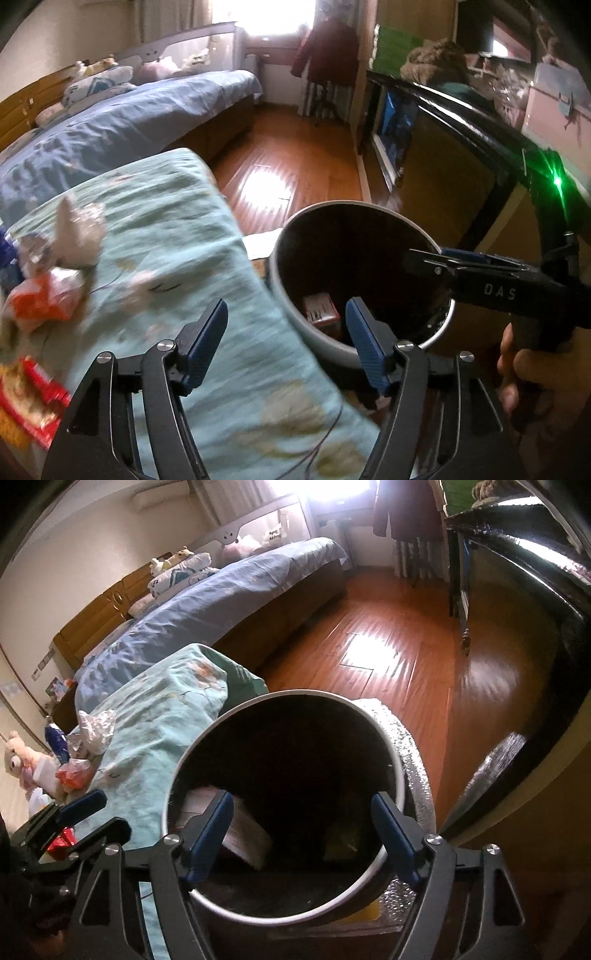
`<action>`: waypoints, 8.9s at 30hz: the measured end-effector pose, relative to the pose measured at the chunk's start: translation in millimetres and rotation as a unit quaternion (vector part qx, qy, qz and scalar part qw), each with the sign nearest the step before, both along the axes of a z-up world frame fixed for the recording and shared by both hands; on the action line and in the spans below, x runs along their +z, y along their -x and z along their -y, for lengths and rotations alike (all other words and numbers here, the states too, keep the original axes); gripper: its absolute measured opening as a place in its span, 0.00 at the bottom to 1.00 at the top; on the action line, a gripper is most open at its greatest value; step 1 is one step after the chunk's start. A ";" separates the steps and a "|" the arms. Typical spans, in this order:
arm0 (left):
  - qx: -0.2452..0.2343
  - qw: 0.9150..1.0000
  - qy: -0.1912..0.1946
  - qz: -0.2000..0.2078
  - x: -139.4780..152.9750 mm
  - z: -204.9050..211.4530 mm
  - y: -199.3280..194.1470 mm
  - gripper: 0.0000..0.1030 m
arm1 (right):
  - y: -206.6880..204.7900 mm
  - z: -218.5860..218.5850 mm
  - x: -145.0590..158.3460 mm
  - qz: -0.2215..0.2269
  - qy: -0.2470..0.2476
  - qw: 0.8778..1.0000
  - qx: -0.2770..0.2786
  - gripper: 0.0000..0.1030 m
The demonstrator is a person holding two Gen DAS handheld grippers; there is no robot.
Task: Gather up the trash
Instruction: 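Open left tool to drop the carton into the bin while right tool drops the snack bag, then grasp the orange mesh foam sleeve with left tool while right tool grasps the red chip bag, then carry the foam sleeve with left tool over the bin while right tool carries the chip bag, then open right tool to drop the chip bag into the bin while left tool drops the foam sleeve, then grasp the white bubble-wrap sleeve with left tool while right tool reaches the orange plastic bag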
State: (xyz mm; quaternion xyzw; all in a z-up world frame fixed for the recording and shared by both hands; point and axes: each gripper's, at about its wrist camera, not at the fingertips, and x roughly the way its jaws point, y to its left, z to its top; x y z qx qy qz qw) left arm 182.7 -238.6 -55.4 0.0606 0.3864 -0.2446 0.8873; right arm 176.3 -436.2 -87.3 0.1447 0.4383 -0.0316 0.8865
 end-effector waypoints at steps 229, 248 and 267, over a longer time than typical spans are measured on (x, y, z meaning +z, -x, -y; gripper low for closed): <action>0.243 0.967 0.072 -0.021 -20.3 -246.4 44.3 0.73 | 3.6 -198.8 14.3 0.049 -0.072 0.984 0.154 0.88; 0.316 0.946 0.073 -0.026 -30.0 -321.6 42.3 0.74 | -24.6 -257.3 1.0 0.030 -0.071 0.977 0.198 0.88; 0.374 0.925 0.060 -0.020 -25.9 -391.2 4.1 0.74 | -70.1 -274.1 -9.3 0.024 -0.073 0.980 0.185 0.88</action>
